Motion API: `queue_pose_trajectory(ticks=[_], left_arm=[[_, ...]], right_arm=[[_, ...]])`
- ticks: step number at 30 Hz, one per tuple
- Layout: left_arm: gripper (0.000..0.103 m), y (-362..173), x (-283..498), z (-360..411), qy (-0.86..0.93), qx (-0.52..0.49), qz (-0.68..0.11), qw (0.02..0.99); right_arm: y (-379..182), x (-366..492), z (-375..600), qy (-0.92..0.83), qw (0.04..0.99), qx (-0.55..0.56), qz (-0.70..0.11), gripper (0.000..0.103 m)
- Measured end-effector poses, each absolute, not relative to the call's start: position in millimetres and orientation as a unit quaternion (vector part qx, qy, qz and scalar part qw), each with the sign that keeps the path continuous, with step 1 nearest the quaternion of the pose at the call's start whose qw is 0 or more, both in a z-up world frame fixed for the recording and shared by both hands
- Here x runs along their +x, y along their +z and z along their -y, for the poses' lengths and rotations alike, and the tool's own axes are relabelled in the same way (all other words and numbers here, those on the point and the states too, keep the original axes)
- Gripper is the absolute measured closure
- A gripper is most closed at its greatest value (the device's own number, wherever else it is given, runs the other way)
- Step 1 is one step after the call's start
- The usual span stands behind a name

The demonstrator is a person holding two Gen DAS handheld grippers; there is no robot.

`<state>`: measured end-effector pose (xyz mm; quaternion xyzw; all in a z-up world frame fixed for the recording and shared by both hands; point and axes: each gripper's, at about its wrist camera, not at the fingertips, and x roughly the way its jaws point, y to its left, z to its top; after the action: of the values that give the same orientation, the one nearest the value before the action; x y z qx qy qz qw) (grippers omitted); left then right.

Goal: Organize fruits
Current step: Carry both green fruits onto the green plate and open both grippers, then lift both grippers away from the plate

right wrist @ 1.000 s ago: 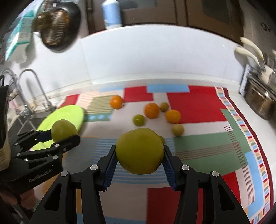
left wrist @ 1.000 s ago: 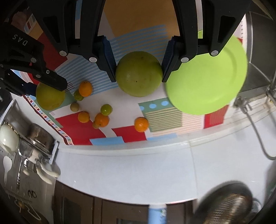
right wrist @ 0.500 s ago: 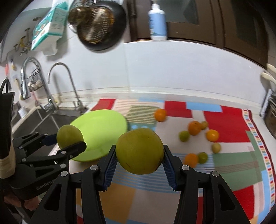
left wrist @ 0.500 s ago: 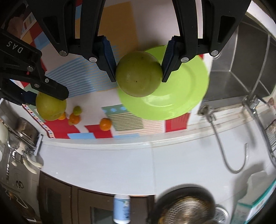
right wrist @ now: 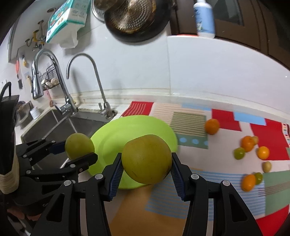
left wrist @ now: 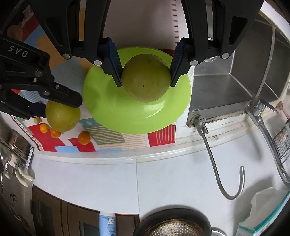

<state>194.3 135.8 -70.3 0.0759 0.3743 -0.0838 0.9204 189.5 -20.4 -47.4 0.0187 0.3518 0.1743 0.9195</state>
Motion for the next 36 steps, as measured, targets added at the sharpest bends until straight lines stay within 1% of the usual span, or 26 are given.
queue_pose_trajectory(ticks=[15, 23, 26, 27, 30, 33, 34, 36], left_arm=[[0.053, -111, 243, -145, -0.098, 0.072, -0.416, 0.901], [0.052, -120, 257, -148, -0.101, 0.071, -0.428, 0.895], [0.044, -115, 254, -148, -0.093, 0.076, -0.413, 0.903], [0.04, -113, 253, -149, -0.087, 0.079, -0.408, 0.905], [0.034, -106, 249, -153, -0.08, 0.075, -0.403, 0.909], [0.03, -99, 243, -154, -0.069, 0.076, -0.395, 0.913], [0.029, -94, 238, -155, -0.065, 0.075, -0.39, 0.916], [0.023, -88, 233, -155, -0.062, 0.072, -0.382, 0.919]], right_arm=[[-93, 243, -6, 0.194, 0.891, -0.016, -0.411, 0.052], [-105, 260, -12, 0.197, 0.886, -0.02, -0.419, 0.052], [-107, 263, -12, 0.197, 0.883, -0.011, -0.426, 0.051], [-107, 263, -11, 0.198, 0.884, -0.008, -0.423, 0.049], [-97, 259, -8, 0.181, 0.897, -0.012, -0.403, 0.036], [-86, 251, -3, 0.164, 0.909, -0.017, -0.383, 0.035], [-81, 247, -1, 0.158, 0.912, -0.016, -0.378, 0.033], [-74, 241, 3, 0.147, 0.917, -0.015, -0.371, 0.03]])
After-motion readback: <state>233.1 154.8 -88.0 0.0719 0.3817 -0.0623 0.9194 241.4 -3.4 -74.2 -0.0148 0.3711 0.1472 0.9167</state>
